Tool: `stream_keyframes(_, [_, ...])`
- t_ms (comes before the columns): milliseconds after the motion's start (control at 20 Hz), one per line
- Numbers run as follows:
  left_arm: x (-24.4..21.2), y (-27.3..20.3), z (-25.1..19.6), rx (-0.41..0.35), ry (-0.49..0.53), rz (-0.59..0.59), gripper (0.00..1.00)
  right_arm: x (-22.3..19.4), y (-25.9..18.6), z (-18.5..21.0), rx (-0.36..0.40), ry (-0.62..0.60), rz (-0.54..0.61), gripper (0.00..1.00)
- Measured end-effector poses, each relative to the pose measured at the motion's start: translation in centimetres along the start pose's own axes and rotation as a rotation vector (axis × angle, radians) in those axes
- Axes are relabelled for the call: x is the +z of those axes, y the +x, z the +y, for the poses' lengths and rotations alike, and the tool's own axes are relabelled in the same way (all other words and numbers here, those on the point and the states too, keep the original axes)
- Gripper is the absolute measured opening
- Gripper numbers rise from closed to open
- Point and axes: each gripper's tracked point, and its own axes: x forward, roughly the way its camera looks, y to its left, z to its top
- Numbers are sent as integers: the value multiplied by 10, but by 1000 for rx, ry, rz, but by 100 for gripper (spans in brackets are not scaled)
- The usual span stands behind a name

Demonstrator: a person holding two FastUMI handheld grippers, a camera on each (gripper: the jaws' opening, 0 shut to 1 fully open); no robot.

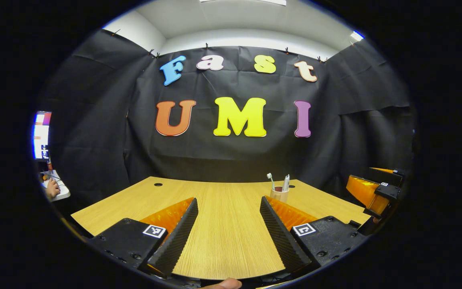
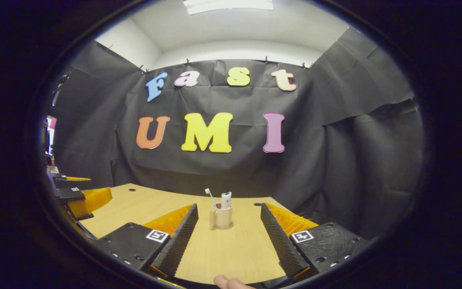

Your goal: Put the toothbrush and toothpaste on the desktop into the cup, then pick up the cup and place it on the coaster on the desktop.

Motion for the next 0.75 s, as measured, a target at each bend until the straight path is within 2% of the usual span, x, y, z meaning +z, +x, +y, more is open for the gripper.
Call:
stream_keyframes(350, [-15,5,3,3,3,28,99,-5,1,-3,2,11,5,92])
stream_keyframes(450, [-17,6,0,1,13,29,100,-8,3,-2,4,8,9,95])
stream_keyframes(550, [-17,6,-3,-7,15,28,99,-8,2,-1,7,5,10,92])
stream_keyframes(750, [-19,5,-2,-7,16,35,98,-12,2,4,17,-2,12,95])
